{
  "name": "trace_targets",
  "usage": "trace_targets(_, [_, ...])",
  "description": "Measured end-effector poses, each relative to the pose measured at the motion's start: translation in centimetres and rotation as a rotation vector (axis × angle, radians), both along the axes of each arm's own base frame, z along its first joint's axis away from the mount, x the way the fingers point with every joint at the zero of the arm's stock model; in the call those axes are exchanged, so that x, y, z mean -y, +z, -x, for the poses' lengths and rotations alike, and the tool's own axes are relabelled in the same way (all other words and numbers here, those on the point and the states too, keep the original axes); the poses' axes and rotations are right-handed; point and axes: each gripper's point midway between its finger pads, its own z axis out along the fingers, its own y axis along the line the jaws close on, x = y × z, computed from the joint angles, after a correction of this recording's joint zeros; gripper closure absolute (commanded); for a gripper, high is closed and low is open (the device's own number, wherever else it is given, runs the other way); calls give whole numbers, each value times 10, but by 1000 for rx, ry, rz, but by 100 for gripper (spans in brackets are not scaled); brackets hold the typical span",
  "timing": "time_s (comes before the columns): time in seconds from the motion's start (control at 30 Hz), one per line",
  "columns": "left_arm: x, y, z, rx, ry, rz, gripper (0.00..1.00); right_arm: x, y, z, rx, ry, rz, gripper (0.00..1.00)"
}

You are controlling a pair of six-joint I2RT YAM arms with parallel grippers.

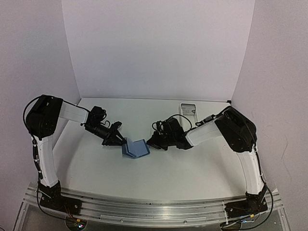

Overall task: Put the credit cards into the card holder
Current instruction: Turn over the card slot in the card holder.

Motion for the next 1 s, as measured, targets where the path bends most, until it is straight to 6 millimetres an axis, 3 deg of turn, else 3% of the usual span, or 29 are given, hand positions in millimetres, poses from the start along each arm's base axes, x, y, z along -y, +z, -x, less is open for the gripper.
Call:
trace_targets(0.2, [11,7,-1,38,-28,30,99,-2,1,0,2,6,-10,100])
trace_targets(0.43, [23,11,-14,133,-63,-23,100,-6,1,0,-1,17,-24,100])
trace_targets(0.6, [14,3,-15,169,-74,-83,100,-6,2,3,21,40,-23,100])
trace_targets(0.77, [-13,-13,-20,188,-61,-199,100,1,13,17,33,81,-15,100])
trace_targets(0.9, [-26,-29,-16,203,-72,-284,100,-1,32,20,51,91,-40,90])
trace_targets(1.0, [-30,-35,-15,224,-86,-321,100,0,33,25,57,94,-17,73])
